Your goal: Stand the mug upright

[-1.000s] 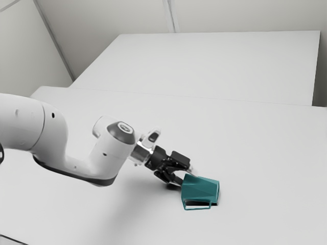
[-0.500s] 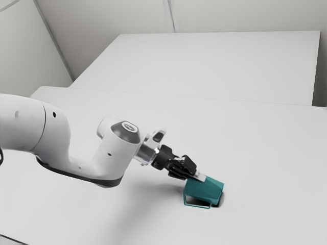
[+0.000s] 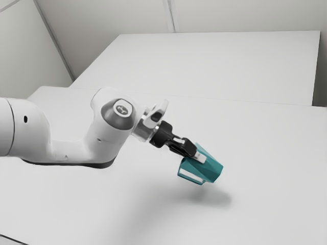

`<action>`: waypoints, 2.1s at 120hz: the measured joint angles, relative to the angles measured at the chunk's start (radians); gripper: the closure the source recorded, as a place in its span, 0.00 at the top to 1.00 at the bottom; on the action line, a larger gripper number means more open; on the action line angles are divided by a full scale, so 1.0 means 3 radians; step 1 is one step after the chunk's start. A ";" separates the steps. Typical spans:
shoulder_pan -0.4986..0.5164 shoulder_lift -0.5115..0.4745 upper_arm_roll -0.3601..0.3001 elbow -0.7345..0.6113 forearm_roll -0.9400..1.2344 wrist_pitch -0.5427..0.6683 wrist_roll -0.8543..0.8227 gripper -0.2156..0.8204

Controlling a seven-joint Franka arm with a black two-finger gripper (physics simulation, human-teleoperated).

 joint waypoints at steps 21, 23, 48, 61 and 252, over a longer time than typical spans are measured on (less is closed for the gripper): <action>0.0285 -0.0026 0.0202 0.0440 0.1418 -0.0336 -0.0427 0.03; 0.0318 -0.0025 0.0212 0.0480 0.1537 -0.0374 -0.0467 0.03; 0.0374 0.0018 0.0448 0.0792 0.2804 -0.0781 -0.0961 0.03; 0.0452 0.0058 0.0492 0.0816 0.3202 -0.0879 -0.1183 0.03; 0.0368 0.0393 0.0741 0.0979 0.3835 -0.0336 -0.2284 0.71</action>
